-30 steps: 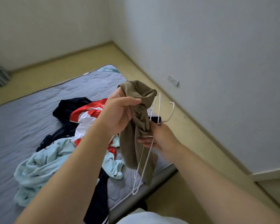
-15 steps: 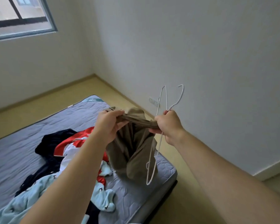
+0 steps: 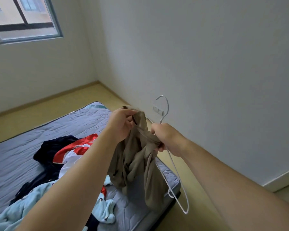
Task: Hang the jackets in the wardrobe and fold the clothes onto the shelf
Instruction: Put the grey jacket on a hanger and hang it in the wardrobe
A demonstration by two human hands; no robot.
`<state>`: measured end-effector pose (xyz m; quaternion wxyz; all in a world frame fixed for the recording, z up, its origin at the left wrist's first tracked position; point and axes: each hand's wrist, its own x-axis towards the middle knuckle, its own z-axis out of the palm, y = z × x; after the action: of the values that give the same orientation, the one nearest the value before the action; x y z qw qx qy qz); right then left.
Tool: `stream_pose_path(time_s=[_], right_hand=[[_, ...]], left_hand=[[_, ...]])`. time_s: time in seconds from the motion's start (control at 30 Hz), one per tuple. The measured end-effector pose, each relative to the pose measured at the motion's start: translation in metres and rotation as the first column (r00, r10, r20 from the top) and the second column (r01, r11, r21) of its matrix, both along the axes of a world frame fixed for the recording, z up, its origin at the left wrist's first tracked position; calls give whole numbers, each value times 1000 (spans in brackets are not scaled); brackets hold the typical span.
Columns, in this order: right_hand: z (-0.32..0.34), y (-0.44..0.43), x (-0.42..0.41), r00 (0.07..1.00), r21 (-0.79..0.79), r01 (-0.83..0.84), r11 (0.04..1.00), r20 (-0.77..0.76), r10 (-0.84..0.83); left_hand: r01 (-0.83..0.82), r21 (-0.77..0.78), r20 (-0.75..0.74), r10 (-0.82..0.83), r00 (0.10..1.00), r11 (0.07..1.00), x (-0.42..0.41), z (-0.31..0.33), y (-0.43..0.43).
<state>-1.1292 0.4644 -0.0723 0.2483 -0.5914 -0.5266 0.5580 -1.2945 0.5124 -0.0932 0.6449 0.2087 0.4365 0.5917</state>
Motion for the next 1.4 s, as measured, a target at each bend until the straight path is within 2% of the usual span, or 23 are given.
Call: stream_pose_path(time_s=[0.1,0.2,0.33,0.37,0.43,0.5,0.57,0.7,0.8,0.93,1.03,1.13,1.2,1.3,1.4], right_hand=[[3,1,-1,996,3,-49,999,-77,49],[4,5,-2,990,20,49,999,-136,-45],[1,12,-2,965,58,211,976,-174,-198],[0,13,-3,959,67,234,970,-179,-219],[-2,14,-6,949,88,265,960,-198,-244],[-4,15,-10,934,98,287,953,-252,-255],[-3,15,-15,912,100,315,944,-307,-271],[-8,20,-13,874,164,428,889,-326,-360],[-10,25,2,919,343,394,853,-127,-374],[-16,26,24,927,472,293,831,73,-368],[-18,27,36,896,520,233,822,213,-389],[-16,26,44,862,538,167,826,327,-387],[-13,23,46,856,531,113,840,378,-354],[-8,17,41,908,470,59,881,342,-244],[-7,9,32,991,328,-3,945,124,-40]], left_hand=[[117,-36,45,-115,992,993,6,-11,-7],[234,-36,-56,-236,970,972,8,-32,-22],[119,-125,-295,-151,943,985,13,-64,-48],[127,-105,-392,-159,906,986,13,-72,-55],[260,-69,-557,-253,791,963,14,-86,-68],[414,-118,-685,-376,624,902,18,-97,-75],[461,-162,-780,-400,482,872,24,-107,-74],[297,-183,-793,-319,520,937,23,-113,-59],[277,-196,-777,-321,541,941,9,-109,-45],[248,-142,-862,-243,445,958,-4,-89,-28],[376,-104,-887,-257,384,921,-10,-65,-21],[499,-101,-924,-268,275,861,-8,-35,-15],[520,-64,-912,-261,316,852,-3,-16,-11],[545,14,-872,-257,417,838,3,9,-5],[626,48,-860,-287,422,778,8,28,-6]])
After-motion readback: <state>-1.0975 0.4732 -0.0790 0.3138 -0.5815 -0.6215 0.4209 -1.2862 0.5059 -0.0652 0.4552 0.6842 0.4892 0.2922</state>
